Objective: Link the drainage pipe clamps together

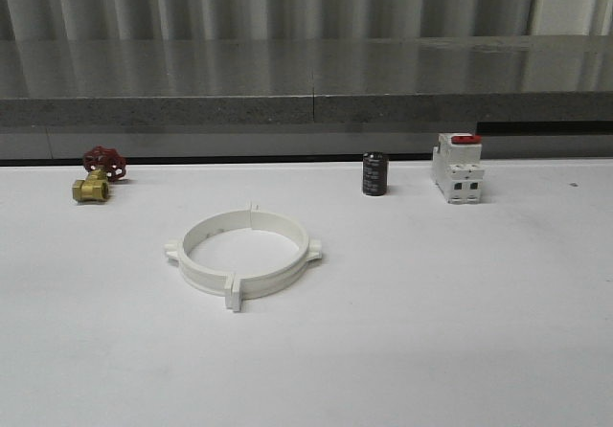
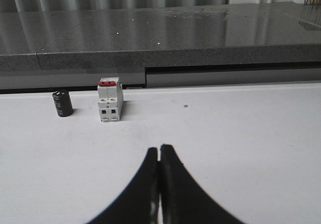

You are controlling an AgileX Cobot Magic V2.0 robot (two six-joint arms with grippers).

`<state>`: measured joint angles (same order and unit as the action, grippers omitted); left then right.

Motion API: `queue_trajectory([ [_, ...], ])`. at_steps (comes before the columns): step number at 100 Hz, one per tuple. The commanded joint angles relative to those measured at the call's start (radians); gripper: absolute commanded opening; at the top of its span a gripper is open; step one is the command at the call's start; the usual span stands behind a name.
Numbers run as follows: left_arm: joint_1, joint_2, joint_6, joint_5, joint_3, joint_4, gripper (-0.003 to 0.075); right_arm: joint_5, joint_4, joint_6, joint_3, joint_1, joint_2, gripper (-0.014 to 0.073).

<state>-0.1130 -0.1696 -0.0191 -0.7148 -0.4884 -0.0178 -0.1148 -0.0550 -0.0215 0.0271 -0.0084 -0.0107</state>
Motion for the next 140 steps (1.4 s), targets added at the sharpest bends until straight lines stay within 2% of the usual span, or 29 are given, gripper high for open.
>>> queue_trajectory([
  [1,0.002,-0.013,-0.002,0.079,-0.025,-0.008,-0.0021,0.087,0.013,0.004,-0.016,0.003,-0.018,-0.0067],
  [36,0.002,-0.013,-0.002,0.083,-0.024,-0.008,-0.0021,0.086,0.013,0.004,-0.016,0.003,-0.018,-0.0067],
  [55,0.004,0.018,-0.002,0.24,0.042,0.036,-0.0021,0.086,0.013,0.004,-0.016,0.003,-0.018,-0.0067],
  [82,0.054,0.206,-0.002,0.402,0.298,0.045,-0.0021,0.082,0.013,0.004,-0.016,0.003,-0.018,-0.0067],
  [106,0.079,0.2,-0.002,0.525,0.425,0.042,-0.0021,0.079,0.013,0.004,-0.016,0.003,-0.018,-0.0067],
  [129,0.079,0.2,-0.002,0.715,0.51,0.044,-0.0021,0.079,0.013,0.004,-0.016,0.003,-0.018,-0.0067],
  [140,0.075,0.2,-0.009,0.739,0.535,0.044,-0.0021,0.079,0.013,0.004,-0.016,0.003,-0.018,-0.0067],
])
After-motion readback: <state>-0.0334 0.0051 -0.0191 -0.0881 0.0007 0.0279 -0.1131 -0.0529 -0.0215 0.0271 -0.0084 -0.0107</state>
